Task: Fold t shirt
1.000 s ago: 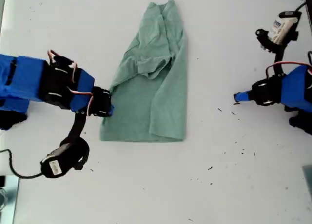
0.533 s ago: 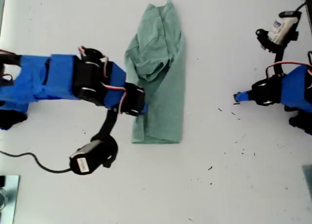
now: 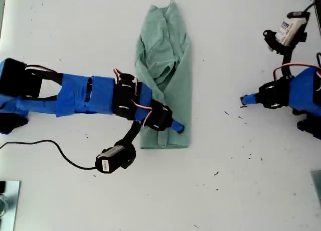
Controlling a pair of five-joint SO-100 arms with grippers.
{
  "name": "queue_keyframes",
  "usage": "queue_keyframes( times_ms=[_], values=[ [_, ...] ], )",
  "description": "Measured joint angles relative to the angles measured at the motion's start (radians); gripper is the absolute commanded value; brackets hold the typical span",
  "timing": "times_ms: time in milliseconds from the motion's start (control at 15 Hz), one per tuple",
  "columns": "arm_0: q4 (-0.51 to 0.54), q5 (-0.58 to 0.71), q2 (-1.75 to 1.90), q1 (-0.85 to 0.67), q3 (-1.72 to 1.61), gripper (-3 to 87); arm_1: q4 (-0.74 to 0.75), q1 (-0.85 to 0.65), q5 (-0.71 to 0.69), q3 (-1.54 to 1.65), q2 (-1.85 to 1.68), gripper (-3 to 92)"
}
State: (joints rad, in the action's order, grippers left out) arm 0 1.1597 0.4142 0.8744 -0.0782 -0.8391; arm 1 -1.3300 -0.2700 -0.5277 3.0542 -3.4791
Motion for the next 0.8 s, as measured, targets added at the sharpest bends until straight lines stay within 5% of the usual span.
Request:
queue_keyframes(
  times_ms=[267, 400, 533, 800],
  values=[
    [0.204, -0.006, 0.546, -0.014, -0.089, 26.4, 0.000, 0.000, 0.000, 0.000, 0.000, 2.3],
    [0.202, -0.021, 0.914, -0.095, -0.393, 19.0, 0.000, -0.006, 0.000, 0.000, 0.000, 2.3],
    [-0.034, -0.080, 1.293, -0.155, -0.951, 4.1, 0.000, -0.006, 0.000, 0.000, 0.000, 2.3],
    [-0.523, -0.293, 1.626, -0.103, -2.000, -0.1, -0.003, -0.009, 0.000, 0.002, 0.000, 2.3]
  ],
)
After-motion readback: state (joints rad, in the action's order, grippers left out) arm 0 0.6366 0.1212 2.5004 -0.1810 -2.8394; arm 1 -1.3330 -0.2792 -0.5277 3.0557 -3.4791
